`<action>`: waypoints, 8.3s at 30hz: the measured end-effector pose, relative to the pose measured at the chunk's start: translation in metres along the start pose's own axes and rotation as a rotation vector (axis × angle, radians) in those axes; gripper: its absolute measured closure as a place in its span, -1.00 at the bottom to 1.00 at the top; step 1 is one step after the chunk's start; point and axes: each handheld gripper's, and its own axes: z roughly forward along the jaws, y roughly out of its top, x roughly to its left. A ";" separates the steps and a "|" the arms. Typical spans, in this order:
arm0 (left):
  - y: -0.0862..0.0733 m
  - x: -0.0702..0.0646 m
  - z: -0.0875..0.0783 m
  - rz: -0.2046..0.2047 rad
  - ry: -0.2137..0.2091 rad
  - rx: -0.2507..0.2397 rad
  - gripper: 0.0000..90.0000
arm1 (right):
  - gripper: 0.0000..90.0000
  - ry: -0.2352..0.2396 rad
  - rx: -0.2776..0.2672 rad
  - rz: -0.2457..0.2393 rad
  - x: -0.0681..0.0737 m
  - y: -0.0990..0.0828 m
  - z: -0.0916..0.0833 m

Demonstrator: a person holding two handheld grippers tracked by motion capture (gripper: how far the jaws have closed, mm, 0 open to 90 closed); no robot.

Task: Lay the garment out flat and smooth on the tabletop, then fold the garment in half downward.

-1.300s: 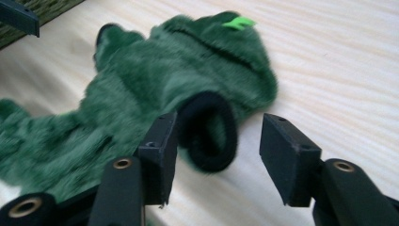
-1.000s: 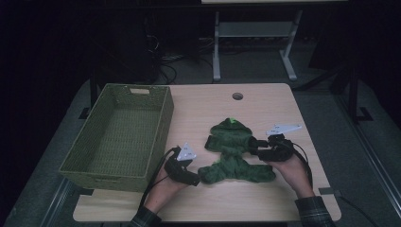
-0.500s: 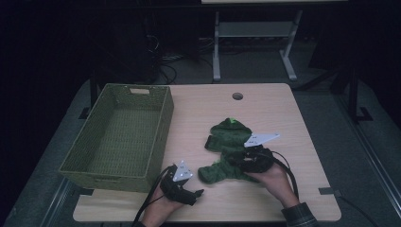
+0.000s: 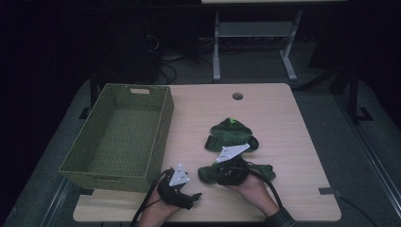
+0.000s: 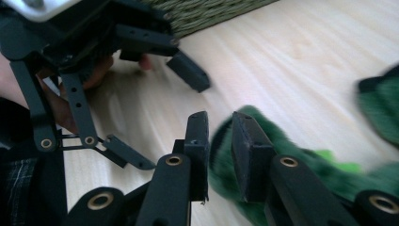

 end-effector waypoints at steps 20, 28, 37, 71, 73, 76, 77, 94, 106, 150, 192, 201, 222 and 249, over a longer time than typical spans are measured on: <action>0.000 0.000 0.000 0.006 -0.013 0.005 -0.72 | 0.74 -0.144 0.098 -0.086 0.012 -0.010 0.044; 0.000 0.000 0.000 0.007 -0.015 0.005 -0.72 | 0.93 -0.150 0.088 -0.085 0.012 -0.012 0.044; 0.000 0.000 0.001 0.008 -0.014 0.002 -0.72 | 0.92 -0.065 0.029 -0.031 0.009 -0.011 0.028; 0.001 0.000 0.001 0.003 -0.014 0.000 -0.72 | 0.84 -0.157 -0.164 0.140 -0.036 -0.045 -0.068; 0.001 0.000 0.001 0.006 -0.015 0.003 -0.72 | 0.83 -0.165 -0.163 0.139 -0.038 -0.046 -0.070; 0.001 0.001 0.001 0.006 -0.015 0.004 -0.72 | 0.79 -0.193 -0.154 0.146 -0.041 -0.050 -0.076; 0.001 0.001 0.001 0.006 -0.015 0.004 -0.72 | 0.79 -0.203 -0.152 0.152 -0.041 -0.051 -0.078; 0.001 0.001 0.001 0.009 -0.014 0.002 -0.72 | 0.98 -0.224 -0.206 0.106 -0.041 -0.034 -0.085; 0.001 0.001 0.001 0.012 -0.016 0.004 -0.72 | 0.98 -0.250 -0.068 0.152 -0.066 -0.049 -0.052; 0.000 0.004 0.000 0.027 -0.040 0.001 -0.70 | 0.22 -0.358 -0.098 0.272 -0.076 -0.140 -0.141; 0.001 0.004 0.002 0.031 -0.037 0.000 -0.71 | 0.91 -0.217 -0.100 0.170 -0.067 -0.142 -0.134; 0.001 0.004 0.002 0.027 -0.038 0.001 -0.71 | 0.92 -0.203 -0.146 0.088 -0.063 -0.117 -0.137; 0.002 0.003 0.002 0.026 -0.039 0.000 -0.71 | 0.92 -0.082 -0.186 -0.028 -0.056 -0.058 -0.105; 0.003 0.003 0.003 0.031 -0.041 0.002 -0.71 | 0.99 -0.148 -0.198 0.025 -0.080 -0.035 -0.081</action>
